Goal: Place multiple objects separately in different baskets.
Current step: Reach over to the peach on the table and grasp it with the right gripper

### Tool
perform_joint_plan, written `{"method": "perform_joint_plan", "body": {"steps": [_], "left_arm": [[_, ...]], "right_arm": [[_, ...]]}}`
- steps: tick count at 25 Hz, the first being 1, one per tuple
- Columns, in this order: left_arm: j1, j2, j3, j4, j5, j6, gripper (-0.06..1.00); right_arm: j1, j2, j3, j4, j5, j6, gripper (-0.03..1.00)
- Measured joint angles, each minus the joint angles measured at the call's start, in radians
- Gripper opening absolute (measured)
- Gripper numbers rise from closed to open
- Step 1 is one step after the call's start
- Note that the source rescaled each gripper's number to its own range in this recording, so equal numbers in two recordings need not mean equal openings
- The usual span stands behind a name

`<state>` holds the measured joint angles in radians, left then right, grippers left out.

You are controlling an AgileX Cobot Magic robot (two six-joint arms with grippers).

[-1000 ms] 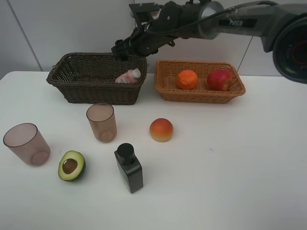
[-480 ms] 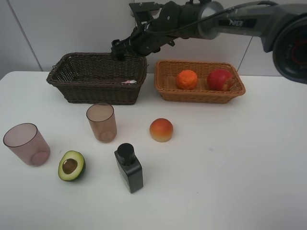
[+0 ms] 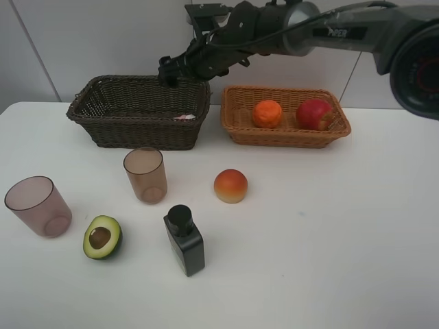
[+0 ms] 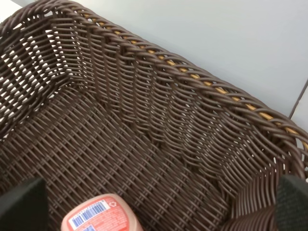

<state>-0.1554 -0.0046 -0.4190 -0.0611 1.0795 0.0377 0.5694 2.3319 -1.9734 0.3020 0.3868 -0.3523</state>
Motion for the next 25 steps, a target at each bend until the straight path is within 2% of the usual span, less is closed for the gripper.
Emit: {"method": "perform_joint_plan", "body": {"steps": [25], "left_arm": [[0.0,0.0,0.0,0.0,0.0,0.0,1.0]], "right_arm": [[0.0,0.0,0.0,0.026,0.013,0.004,0.98]]}}
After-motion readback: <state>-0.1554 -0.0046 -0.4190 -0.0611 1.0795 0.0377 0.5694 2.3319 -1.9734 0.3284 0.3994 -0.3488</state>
